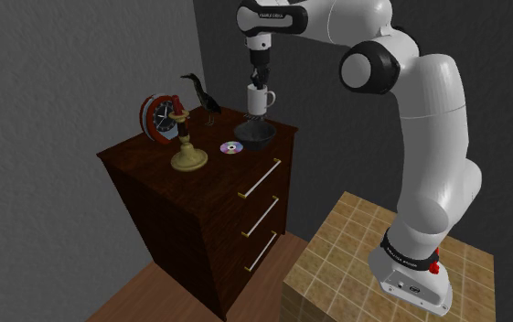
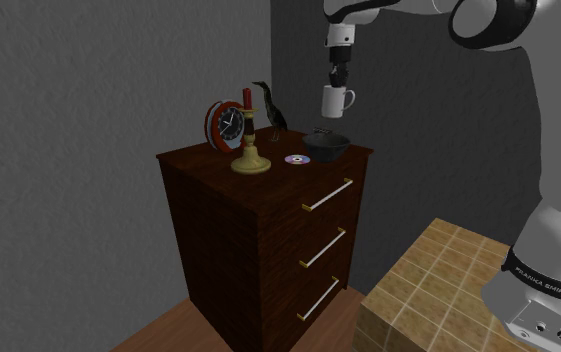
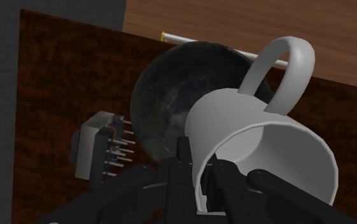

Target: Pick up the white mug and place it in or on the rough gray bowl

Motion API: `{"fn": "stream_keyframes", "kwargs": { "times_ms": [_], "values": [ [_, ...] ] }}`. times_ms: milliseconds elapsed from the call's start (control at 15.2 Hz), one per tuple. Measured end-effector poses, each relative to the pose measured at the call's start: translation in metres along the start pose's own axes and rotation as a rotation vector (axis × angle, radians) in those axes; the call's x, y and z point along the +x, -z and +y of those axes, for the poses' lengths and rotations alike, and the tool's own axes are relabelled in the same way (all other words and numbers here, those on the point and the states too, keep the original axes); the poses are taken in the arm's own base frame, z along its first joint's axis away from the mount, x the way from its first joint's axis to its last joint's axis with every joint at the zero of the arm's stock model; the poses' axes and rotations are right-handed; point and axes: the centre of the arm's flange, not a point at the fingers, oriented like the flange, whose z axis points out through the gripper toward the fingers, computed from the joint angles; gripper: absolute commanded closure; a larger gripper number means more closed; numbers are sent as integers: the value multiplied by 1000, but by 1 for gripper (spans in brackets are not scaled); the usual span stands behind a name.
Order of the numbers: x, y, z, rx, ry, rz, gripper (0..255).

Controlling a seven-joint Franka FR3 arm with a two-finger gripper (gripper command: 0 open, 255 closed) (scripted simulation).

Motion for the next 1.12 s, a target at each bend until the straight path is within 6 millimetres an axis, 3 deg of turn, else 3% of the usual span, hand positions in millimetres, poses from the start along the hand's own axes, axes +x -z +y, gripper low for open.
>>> {"fn": "stream_keyframes", "kwargs": {
  "times_ms": [1122],
  "values": [
    [0,-87,6,0,1,0,255]
  ]
}}
